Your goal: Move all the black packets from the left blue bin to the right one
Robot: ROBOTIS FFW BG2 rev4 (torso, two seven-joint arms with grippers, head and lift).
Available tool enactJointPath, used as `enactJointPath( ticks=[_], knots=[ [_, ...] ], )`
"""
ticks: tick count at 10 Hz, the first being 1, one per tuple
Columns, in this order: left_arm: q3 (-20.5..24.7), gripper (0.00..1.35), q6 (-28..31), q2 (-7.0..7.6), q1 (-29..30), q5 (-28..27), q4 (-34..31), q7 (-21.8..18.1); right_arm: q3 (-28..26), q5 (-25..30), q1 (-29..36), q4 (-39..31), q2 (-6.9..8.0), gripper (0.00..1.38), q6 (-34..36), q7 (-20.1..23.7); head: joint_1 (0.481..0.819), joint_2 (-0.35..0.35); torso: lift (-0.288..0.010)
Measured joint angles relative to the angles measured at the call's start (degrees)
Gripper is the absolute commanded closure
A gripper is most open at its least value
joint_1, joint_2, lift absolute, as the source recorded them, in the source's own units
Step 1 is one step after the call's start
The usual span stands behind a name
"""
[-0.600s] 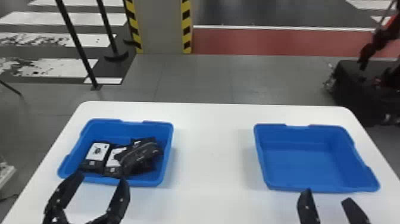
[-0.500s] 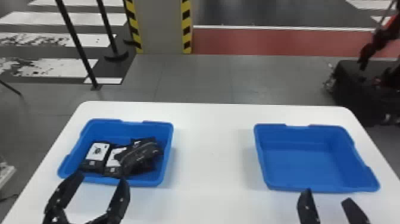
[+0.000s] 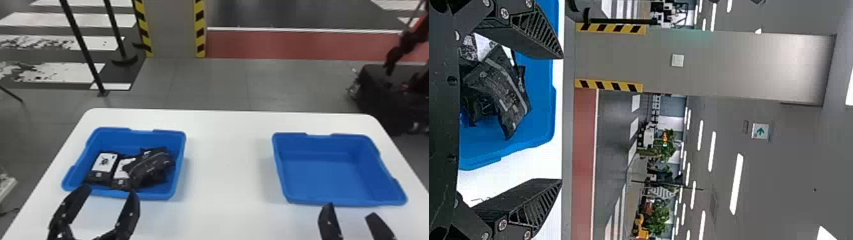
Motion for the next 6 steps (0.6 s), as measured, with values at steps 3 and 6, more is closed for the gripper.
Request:
enactJointPath(
  ticks=[3, 6],
  knots=[
    [0.18, 0.15, 1.2, 0.1, -0.33, -0.35, 0.02, -0.07, 0.09, -0.07, -0.14, 0.09, 0.0, 0.24, 0.0, 0.06, 0.695, 0.027, -0.11],
    [1.4, 0.15, 7.53, 1.13, -2.62, -1.7, 0.16, -1.68, 0.13, -0.2, -0.14, 0.22, 0.0, 0.24, 0.0, 0.24, 0.695, 0.03, -0.11]
  ],
)
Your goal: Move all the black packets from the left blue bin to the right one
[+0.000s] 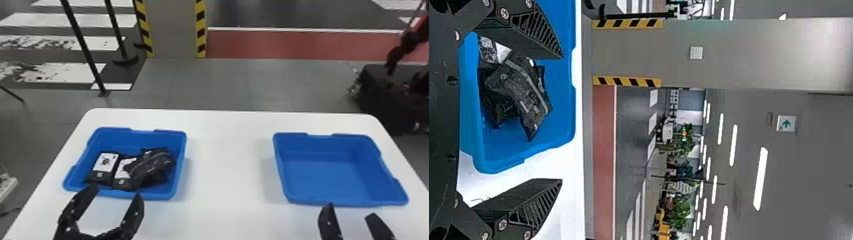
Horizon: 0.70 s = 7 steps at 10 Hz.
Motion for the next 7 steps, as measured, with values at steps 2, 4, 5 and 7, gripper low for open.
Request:
enactJointPath(
  ticks=[2, 4, 5, 7],
  knots=[
    [2.49, 0.15, 5.99, 0.04, -3.01, -3.15, 0.0, -2.23, -0.02, -0.22, -0.03, 0.01, 0.0, 0.24, 0.0, 0.1, 0.695, 0.044, -0.11],
    [5.64, 0.16, 11.58, -0.36, -7.67, -7.31, 2.09, -6.35, -0.04, -0.39, -0.25, 0.01, 0.0, 0.24, 0.0, 0.18, 0.695, 0.079, -0.11],
    [6.99, 0.16, 13.05, -0.42, -11.04, -9.59, 4.47, -8.67, -0.04, -0.44, -0.31, 0.04, -0.02, 0.24, 0.0, 0.27, 0.695, 0.095, -0.11],
    [8.41, 0.16, 15.98, -0.31, -17.68, -12.93, 9.85, -11.65, -0.04, -0.54, -0.72, 0.33, -0.08, 0.24, 0.0, 0.55, 0.695, 0.118, -0.11]
  ],
)
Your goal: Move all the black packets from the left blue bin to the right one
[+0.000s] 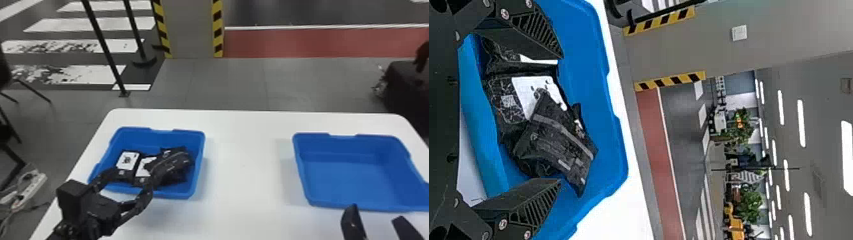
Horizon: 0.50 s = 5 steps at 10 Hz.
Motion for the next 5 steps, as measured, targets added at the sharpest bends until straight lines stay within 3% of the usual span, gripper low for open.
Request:
enactJointPath(
  ticks=[5],
  knots=[
    [-0.75, 0.16, 5.39, 2.49, -16.66, -8.74, 13.69, -10.07, 0.0, -0.47, -0.26, 0.35, 0.05, 0.24, 0.0, 0.17, 0.695, 0.117, -0.11]
  ],
)
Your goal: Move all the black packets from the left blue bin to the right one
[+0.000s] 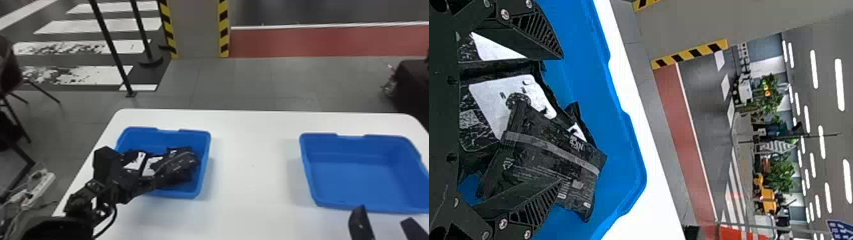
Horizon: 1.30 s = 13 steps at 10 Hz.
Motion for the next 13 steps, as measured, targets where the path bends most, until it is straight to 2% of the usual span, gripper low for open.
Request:
enactJointPath(
  ticks=[3, 4, 5, 6, 8, 9, 11, 12, 13],
  knots=[
    [-1.82, 0.18, -0.05, 1.4, -8.01, -1.05, 11.08, -6.56, 0.0, -0.01, -0.15, 0.19, 0.15, 0.24, 0.0, 0.0, 0.695, 0.084, -0.11],
    [-2.14, 0.23, -0.89, 1.63, -10.0, -0.92, 14.58, -8.43, 0.0, -0.01, -0.24, 0.29, 0.22, 0.24, 0.0, 0.0, 0.695, 0.08, -0.11],
    [-2.22, 0.6, -1.52, 1.69, -11.83, -0.89, 17.75, -10.38, 0.0, -0.01, -0.28, 0.42, 0.29, 0.24, 0.0, 0.04, 0.695, 0.069, -0.11],
    [-2.26, 0.88, -1.14, 1.7, -13.09, -1.0, 19.63, -11.46, 0.0, -0.01, -0.28, 0.54, 0.34, 0.24, 0.0, 0.08, 0.695, 0.064, -0.11],
    [-1.44, 1.01, -0.84, 1.34, -12.97, -0.63, 20.24, -11.58, 0.0, -0.01, -0.37, 0.6, 0.37, 0.24, 0.0, 0.25, 0.695, 0.067, -0.11],
    [-1.02, 0.91, -1.01, 1.21, -12.31, 0.09, 20.23, -11.64, 0.0, -0.03, -0.38, 0.61, 0.37, 0.24, 0.0, 0.33, 0.695, 0.071, -0.11],
    [-1.01, 0.37, -1.73, 1.03, -11.43, 2.08, 20.14, -11.93, 0.0, -0.13, -0.31, 0.61, 0.36, 0.24, 0.0, 0.43, 0.695, 0.065, -0.11],
    [-1.21, 0.19, -2.28, 0.89, -11.46, 2.24, 20.08, -11.98, 0.0, -0.17, -0.38, 0.61, 0.36, 0.24, 0.0, 0.44, 0.695, 0.062, -0.11],
    [-1.47, 0.12, -3.07, 0.77, -11.71, 2.31, 19.94, -12.35, 0.0, -0.19, -0.41, 0.6, 0.32, 0.24, 0.0, 0.44, 0.695, 0.055, -0.11]
  ],
)
